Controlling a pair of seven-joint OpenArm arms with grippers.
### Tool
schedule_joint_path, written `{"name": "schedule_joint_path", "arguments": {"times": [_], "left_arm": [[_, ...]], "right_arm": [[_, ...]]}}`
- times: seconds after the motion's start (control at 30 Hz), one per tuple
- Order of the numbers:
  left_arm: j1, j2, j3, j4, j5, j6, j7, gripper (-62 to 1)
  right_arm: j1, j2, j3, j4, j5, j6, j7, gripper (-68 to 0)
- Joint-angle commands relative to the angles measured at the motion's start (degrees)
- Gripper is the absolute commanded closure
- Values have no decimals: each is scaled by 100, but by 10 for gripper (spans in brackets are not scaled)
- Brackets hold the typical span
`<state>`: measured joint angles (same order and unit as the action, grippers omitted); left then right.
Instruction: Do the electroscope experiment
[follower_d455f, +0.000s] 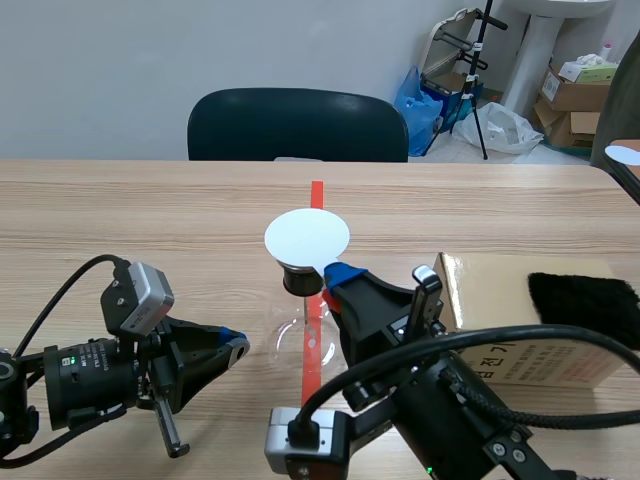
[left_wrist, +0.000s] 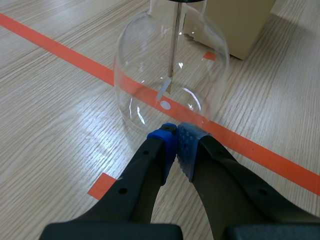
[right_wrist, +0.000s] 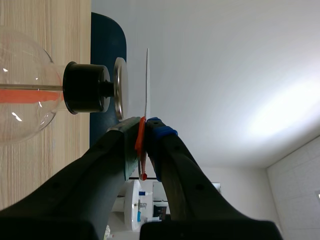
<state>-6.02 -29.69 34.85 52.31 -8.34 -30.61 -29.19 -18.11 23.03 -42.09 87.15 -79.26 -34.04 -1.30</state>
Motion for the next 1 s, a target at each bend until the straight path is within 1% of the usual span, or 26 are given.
{"name": "schedule_joint_path", "arguments": {"times": [0.0,0.57,0.77,0.97], "left_arm": [[-2,15,-4,90,-39,-20,-107,-32],[-2,15,-4,90,-39,-20,-146,-31],[-2,15,-4,90,-39,-20,-146,-32],[-2,15,-4,90,-39,-20,-146,-32]], "right_arm": [[68,31,39,90,-2,-59,22,-9],[68,31,39,90,-2,-61,11,-9],[68,33,39,90,-2,-61,-339,-9],[68,33,39,90,-2,-61,-953,-9]]}}
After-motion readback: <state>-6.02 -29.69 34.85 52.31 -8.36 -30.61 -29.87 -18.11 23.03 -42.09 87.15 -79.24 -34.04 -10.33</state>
